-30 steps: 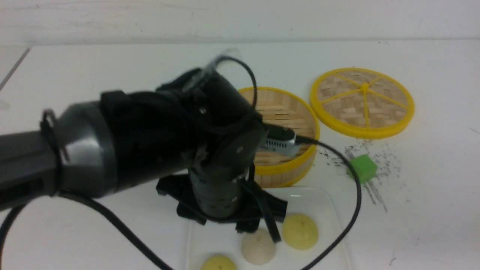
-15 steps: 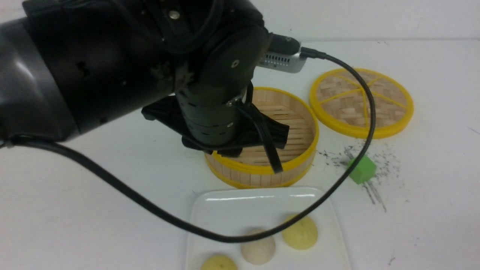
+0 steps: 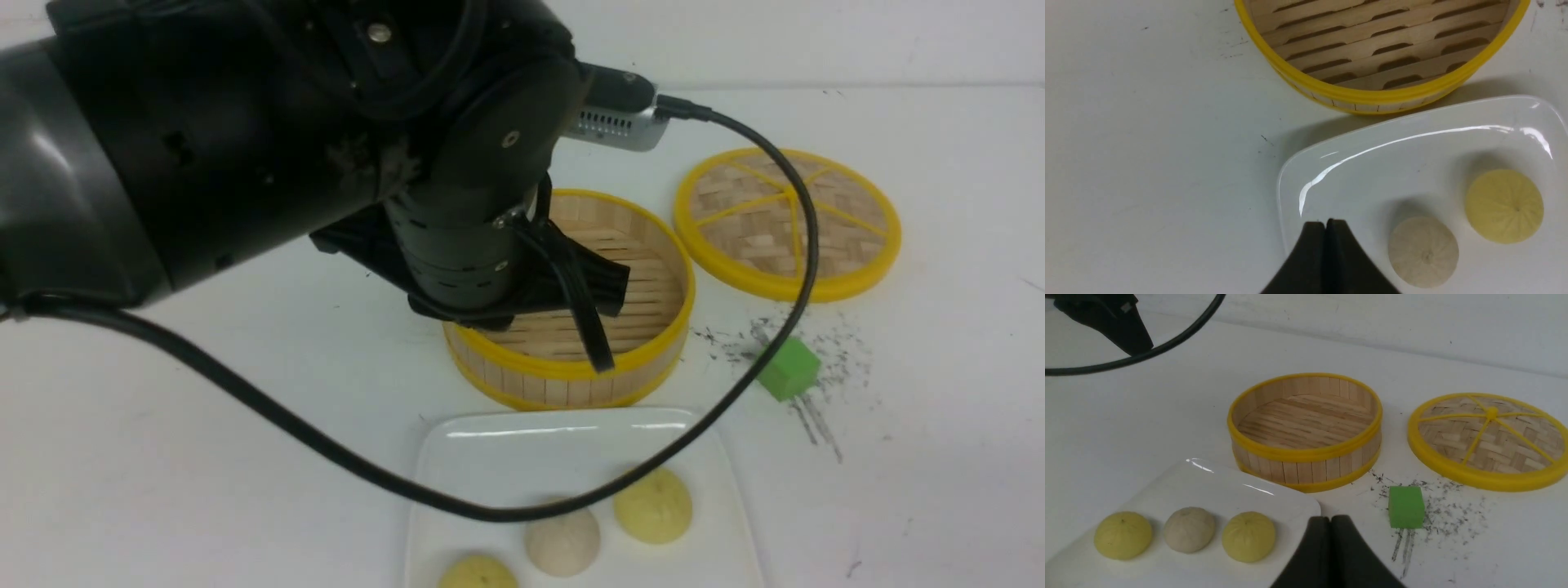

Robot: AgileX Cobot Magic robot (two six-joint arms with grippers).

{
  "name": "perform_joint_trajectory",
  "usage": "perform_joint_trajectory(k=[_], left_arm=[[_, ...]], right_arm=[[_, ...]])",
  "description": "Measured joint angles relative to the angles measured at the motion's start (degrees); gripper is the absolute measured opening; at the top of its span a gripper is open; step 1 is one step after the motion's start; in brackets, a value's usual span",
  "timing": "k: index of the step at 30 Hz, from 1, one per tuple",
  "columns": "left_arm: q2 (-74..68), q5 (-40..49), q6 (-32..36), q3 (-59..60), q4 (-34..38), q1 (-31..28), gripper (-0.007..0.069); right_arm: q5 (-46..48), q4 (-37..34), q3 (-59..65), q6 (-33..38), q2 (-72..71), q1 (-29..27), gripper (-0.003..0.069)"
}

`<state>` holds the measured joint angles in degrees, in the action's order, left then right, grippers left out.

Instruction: Put the steamed buns into the plate on the white tablecloth.

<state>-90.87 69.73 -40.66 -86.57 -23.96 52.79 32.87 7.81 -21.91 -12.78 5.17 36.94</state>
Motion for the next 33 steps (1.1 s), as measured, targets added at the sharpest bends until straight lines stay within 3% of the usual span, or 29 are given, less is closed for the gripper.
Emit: perform_joint_trajectory(k=[26, 33], left_arm=[[0.0, 1.0, 0.0, 0.0, -5.8, 0.0, 0.0017], [0.0, 1.1, 0.0, 0.0, -6.2, 0.0, 0.0020]], right_arm=[[-1.1, -0.9, 1.3, 0.0, -1.2, -0.1, 0.0003], [-7.3, -2.0, 9.6, -0.1, -3.4, -8.8, 0.0008]])
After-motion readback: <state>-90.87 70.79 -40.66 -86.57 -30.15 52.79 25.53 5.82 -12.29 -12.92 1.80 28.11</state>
